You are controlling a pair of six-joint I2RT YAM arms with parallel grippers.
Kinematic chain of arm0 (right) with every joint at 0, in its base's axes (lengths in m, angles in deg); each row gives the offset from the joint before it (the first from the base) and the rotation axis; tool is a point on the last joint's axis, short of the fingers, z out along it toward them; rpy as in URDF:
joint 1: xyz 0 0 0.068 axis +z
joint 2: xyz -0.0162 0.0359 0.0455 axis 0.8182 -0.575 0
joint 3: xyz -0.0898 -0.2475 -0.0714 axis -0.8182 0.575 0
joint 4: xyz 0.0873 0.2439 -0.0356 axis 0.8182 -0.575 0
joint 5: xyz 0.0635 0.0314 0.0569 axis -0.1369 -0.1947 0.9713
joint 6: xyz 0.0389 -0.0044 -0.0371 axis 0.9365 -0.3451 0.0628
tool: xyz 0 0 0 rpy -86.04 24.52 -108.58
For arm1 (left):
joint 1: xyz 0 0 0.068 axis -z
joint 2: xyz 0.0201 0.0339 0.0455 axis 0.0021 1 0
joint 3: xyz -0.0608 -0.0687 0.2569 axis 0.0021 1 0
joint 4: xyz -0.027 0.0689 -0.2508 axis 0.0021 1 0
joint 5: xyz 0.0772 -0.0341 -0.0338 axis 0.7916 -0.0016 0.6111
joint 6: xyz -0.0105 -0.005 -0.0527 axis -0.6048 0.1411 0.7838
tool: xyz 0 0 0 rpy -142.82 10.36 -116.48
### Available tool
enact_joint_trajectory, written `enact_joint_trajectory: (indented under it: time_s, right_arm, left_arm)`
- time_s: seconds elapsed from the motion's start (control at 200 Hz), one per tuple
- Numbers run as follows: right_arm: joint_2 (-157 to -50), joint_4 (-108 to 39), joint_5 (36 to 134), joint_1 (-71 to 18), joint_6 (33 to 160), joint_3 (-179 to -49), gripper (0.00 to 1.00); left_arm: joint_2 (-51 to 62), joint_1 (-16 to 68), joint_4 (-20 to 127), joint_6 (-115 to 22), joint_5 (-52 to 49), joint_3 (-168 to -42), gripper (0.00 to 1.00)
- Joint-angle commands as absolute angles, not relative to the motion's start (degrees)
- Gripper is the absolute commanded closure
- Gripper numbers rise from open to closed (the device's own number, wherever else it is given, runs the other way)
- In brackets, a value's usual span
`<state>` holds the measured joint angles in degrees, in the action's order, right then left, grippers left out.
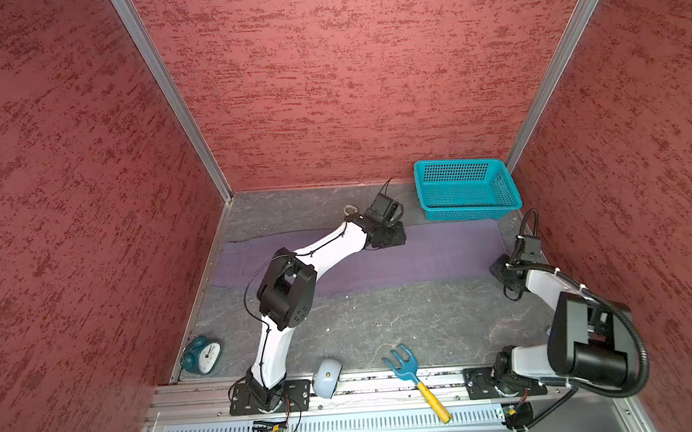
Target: Fold and stack the trousers
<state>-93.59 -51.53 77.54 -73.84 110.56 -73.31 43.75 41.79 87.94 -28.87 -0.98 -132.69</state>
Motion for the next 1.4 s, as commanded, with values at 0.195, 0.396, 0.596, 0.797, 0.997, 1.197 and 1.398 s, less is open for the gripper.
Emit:
enact_joint_trajectory:
  time_s: [0.195,0.396,0.596,0.797,0.997,1.197,1.398]
  right_arm:
    - [-95.46,-49.99,80.47,-76.38,111.06,-76.02,0.35]
    - [-101.71,-46.71,85.38,-76.7,112.0,-78.4,0.37]
    - [-106.44,-43.47,88.49,-76.68,113.7,-80.14,0.47]
    - [-108.84,-43.73,87.43,-76.7,115.05,-80.65,0.82]
    - [-105.59,-46.68,84.22,-76.7,115.87,-81.71,1.0]
    - [-99.29,-52.23,79.9,-76.74,114.63,-84.6,1.0]
    - [-90.15,-51.36,81.22,-75.78,115.61,-84.04,1.0]
  left_arm:
    - [49.32,43.4,87.14,-29.32,-4.42,-140.65,0.53]
    - [51.21,45.0,87.12,-28.8,-7.99,-140.42,0.53]
    - [53.07,46.52,86.79,-28.14,-10.22,-140.1,0.53]
    - [55.21,47.0,87.62,-28.19,-12.7,-143.49,0.52]
    - [56.03,47.16,87.36,-27.91,-13.72,-143.33,0.51]
    - [56.9,47.9,88.95,-28.3,-14.87,-144.5,0.53]
    - [61.91,49.1,96.21,-28.11,-14.41,-151.66,0.74]
